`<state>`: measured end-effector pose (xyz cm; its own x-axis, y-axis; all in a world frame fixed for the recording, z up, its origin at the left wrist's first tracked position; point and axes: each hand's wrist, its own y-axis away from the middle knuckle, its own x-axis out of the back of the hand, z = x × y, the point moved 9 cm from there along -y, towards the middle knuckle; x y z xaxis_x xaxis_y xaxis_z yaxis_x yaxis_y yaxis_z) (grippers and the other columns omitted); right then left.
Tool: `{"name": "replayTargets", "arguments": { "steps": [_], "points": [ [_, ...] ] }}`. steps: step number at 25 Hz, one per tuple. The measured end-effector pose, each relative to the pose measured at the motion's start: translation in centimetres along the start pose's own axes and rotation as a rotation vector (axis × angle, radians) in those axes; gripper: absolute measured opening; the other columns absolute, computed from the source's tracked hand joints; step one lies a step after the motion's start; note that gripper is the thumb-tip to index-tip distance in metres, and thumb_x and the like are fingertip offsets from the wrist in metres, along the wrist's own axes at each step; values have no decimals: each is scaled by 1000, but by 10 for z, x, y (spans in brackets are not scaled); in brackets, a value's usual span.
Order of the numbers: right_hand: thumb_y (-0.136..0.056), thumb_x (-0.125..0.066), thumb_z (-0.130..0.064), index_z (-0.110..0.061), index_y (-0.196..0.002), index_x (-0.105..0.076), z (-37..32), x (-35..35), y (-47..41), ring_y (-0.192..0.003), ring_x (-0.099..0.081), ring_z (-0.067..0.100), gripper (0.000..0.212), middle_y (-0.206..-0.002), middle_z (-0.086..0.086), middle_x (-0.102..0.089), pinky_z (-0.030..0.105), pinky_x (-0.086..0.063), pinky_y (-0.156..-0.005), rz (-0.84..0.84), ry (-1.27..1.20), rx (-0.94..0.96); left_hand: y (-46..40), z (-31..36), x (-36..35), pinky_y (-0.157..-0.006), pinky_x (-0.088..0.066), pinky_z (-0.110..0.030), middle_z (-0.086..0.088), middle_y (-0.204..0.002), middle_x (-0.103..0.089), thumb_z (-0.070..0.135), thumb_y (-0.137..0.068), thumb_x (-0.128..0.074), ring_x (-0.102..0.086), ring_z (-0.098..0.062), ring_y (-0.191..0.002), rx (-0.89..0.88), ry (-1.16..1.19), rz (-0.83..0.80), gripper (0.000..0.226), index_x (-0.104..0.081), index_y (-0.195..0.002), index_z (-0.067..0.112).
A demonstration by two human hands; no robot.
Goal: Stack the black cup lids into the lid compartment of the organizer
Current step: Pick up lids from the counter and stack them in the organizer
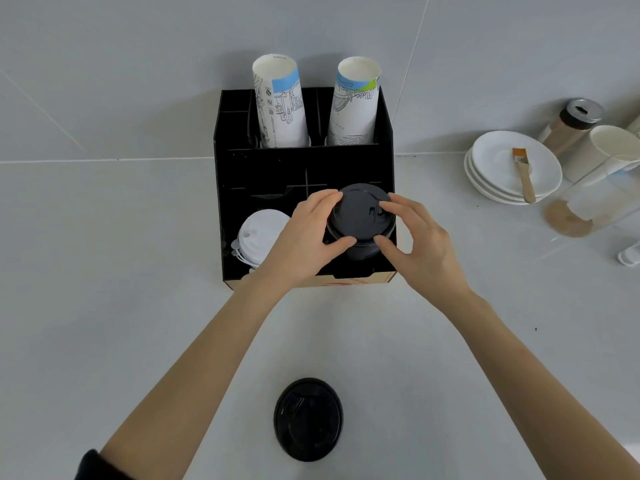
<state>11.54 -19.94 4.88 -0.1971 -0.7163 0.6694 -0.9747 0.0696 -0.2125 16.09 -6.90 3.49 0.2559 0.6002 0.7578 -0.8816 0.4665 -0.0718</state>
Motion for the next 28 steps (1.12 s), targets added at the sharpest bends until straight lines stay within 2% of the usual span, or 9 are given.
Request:
{"name": "replayTargets", "arguments": {
  "steps": [6, 10, 15, 17, 19, 22, 25, 28],
  "points": [
    [-81, -61, -9, -10, -121, -49, 21, -9, -7, -120, -46, 19, 41, -134, 9, -48, -8, -20, -89, -2, 9, -68, -15, -5, -15, -108, -21, -27, -6, -146, -30, 26, -82, -60, -28, -21, -133, 17, -15, -67, 64, -27, -135, 11],
    [-82, -61, -10, -10, -121, -50, 31, -13, -7, -119, -48, 19, 41, -133, 8, -49, -11, -20, -86, -19, -10, -96, -16, -9, -21, -109, -22, -30, -6, -146, -30, 25, -83, -60, -28, -22, -134, 35, -3, -90, 64, -27, -135, 10],
    [-82, -61, -10, -12, -121, -49, 35, -17, -3, -117, -48, 17, 41, -135, 6, -48, 7, -29, -92, -1, -68, -117, -14, -9, -22, -108, -33, -39, -7, -146, -31, 23, -82, -60, -31, -23, -132, 58, 30, -84, 63, -28, -135, 11],
    [-82, -61, -11, -15, -121, -48, 36, -18, 0, -114, -47, 9, 42, -135, 3, -47, 2, -30, -90, 8, -111, -126, -12, -9, -21, -108, -33, -38, -7, -146, -32, 21, -82, -60, -32, -23, -132, 65, 54, -67, 62, -29, -135, 12],
    [-82, -61, -12, -17, -121, -48, 37, -19, 1, -110, -44, 2, 42, -135, 1, -46, -6, -28, -87, 13, -132, -136, -10, -9, -22, -109, -27, -33, -6, -148, -29, 22, -83, -60, -29, -22, -134, 61, 44, -62, 62, -28, -135, 13],
    [-82, -61, -13, -18, -121, -47, 38, -20, 2, -110, -44, 3, 42, -135, 1, -46, -7, -28, -86, 17, -138, -135, -10, -9, -24, -108, -22, -29, -6, -149, -26, 23, -84, -58, -25, -21, -135, 55, 6, -82, 62, -26, -136, 13],
    [-82, -62, -14, -17, -122, -47, 35, -18, -1, -117, -46, 12, 43, -136, 2, -47, -2, -28, -88, -5, -88, -116, -12, -8, -24, -111, -23, -38, -7, -150, -22, 23, -84, -57, -23, -24, -136, 61, -15, -112, 63, -24, -136, 12],
    [-83, -61, -18, -20, -128, -41, 31, -16, -2, -123, -41, 11, 49, -140, 2, -42, -4, -21, -91, -58, -42, -95, -12, -6, -20, -112, -21, -44, -9, -151, -18, 23, -83, -58, -19, -27, -137, 83, -30, -115, 63, -24, -136, 12]
  ]
}}
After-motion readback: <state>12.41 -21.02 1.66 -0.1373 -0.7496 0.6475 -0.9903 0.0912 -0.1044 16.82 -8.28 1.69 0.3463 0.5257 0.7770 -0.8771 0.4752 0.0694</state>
